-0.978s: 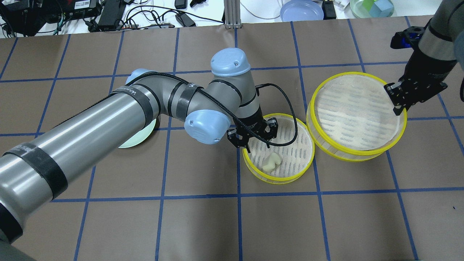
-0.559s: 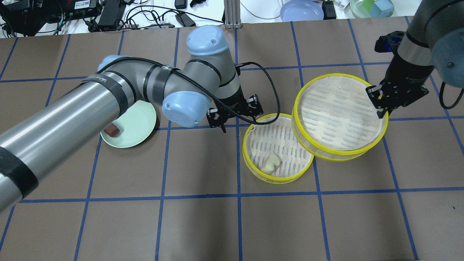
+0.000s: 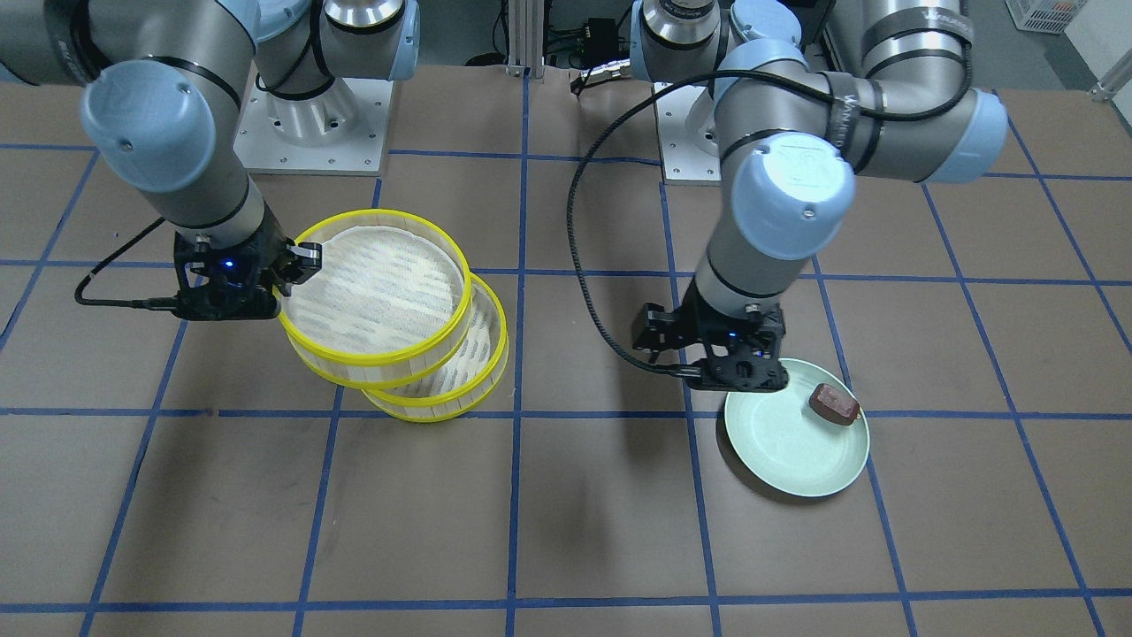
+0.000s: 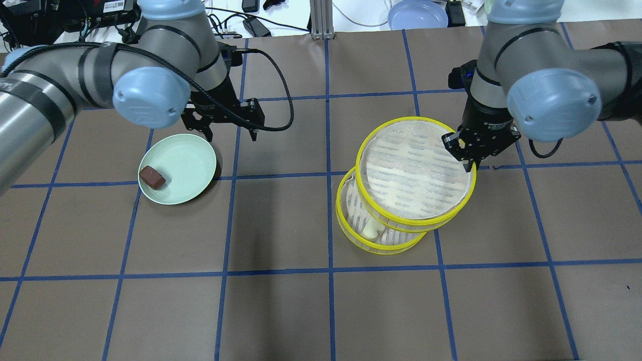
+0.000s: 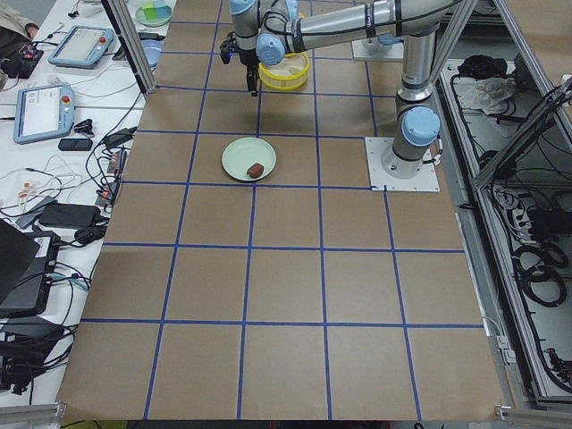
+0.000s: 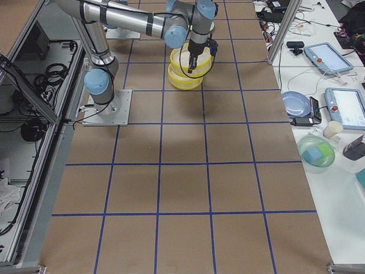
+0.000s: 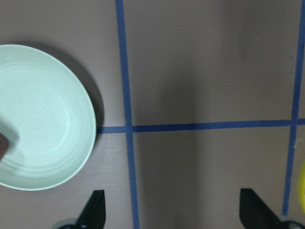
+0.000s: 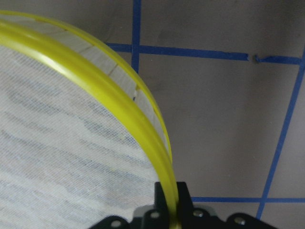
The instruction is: Stack buns with steamer
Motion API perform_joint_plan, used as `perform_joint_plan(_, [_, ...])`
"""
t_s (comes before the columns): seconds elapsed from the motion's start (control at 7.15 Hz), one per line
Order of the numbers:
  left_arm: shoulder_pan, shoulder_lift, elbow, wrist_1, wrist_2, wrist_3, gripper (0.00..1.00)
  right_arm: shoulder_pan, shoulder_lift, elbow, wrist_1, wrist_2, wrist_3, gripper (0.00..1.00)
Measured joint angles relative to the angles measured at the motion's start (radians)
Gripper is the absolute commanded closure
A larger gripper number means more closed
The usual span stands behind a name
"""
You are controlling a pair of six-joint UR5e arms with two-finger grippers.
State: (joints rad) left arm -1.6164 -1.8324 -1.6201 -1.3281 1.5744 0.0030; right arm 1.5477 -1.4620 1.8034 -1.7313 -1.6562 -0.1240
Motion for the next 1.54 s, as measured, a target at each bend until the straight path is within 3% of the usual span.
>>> perform_joint_plan(0.56, [0.243,-0.022,-0.042,-0.007,0.025,0.289,0.01,0.017,0.042,0.076,-0.149,0.046,-0.048,1.0])
perform_joint_plan(1.26, [0.297,-0.141,-0.071,0.013,0.091,0.267,0.04,0.038,0.087,0.077,-0.174,0.023,-0.045,0.94])
perform_joint_plan(1.4, [0.297,-0.164,-0.071,0.027,0.094,0.268,0.18,0.041,0.091,0.077,-0.174,0.022,-0.04,0.94])
perform_joint_plan(1.54, [0.298,-0.185,-0.072,0.043,0.098,0.269,0.5,0.054,0.098,0.076,-0.175,0.02,-0.024,0.94])
